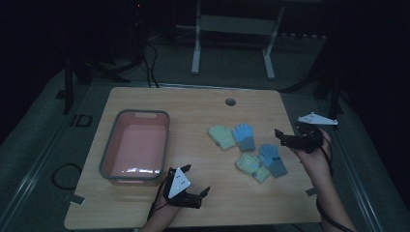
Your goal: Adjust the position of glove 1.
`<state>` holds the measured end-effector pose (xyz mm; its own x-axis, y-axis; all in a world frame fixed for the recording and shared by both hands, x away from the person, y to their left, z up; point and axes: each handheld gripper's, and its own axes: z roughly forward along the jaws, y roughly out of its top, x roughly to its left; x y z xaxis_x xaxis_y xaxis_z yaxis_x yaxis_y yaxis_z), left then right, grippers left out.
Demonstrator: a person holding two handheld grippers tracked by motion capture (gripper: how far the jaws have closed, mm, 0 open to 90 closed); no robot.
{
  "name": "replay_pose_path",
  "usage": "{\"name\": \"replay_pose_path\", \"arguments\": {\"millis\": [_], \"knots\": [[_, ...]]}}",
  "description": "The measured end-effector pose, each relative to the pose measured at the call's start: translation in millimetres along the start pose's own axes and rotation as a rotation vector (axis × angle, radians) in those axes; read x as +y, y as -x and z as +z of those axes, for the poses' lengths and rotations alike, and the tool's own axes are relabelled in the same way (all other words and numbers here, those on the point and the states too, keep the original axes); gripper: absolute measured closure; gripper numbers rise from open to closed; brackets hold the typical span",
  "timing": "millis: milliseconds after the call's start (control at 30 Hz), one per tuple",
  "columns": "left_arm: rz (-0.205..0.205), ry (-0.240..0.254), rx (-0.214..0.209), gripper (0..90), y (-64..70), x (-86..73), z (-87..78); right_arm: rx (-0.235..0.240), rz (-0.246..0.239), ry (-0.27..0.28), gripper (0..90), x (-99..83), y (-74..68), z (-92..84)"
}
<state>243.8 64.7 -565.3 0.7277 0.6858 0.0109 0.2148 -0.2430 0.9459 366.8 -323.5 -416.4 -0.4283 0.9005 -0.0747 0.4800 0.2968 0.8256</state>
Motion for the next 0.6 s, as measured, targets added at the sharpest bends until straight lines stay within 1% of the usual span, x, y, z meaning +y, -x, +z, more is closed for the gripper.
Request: {"name": "replay_pose_path", "arguments": {"millis": [200, 367, 400, 433, 600], "knots": [[0.003, -0.002, -0.001, 2.2, 0.1, 0.1, 0.1, 0.039, -0.027, 0.003, 16.2, 12.2, -10.3, 6.7], [0.005, -0.001, -0.002, 2.2, 0.1, 0.0, 0.1, 0.076, -0.044, 0.001, 16.2, 18.6, -19.4, 14.7], [0.005, -0.001, -0.003, 2.1, 0.2, 0.0, 0.1, 0.081, -0.048, 0.001, 17.0, 19.3, -21.4, 16.7], [0.005, -0.001, -0.002, 2.1, 0.2, 0.0, 0.1, 0.085, -0.056, -0.001, 20.9, 19.8, -23.7, 18.8], [0.01, 0.002, -0.002, 2.1, 0.9, -0.1, 0.0, 0.132, -0.08, -0.024, 21.9, 19.5, -33.4, 31.2]]}}
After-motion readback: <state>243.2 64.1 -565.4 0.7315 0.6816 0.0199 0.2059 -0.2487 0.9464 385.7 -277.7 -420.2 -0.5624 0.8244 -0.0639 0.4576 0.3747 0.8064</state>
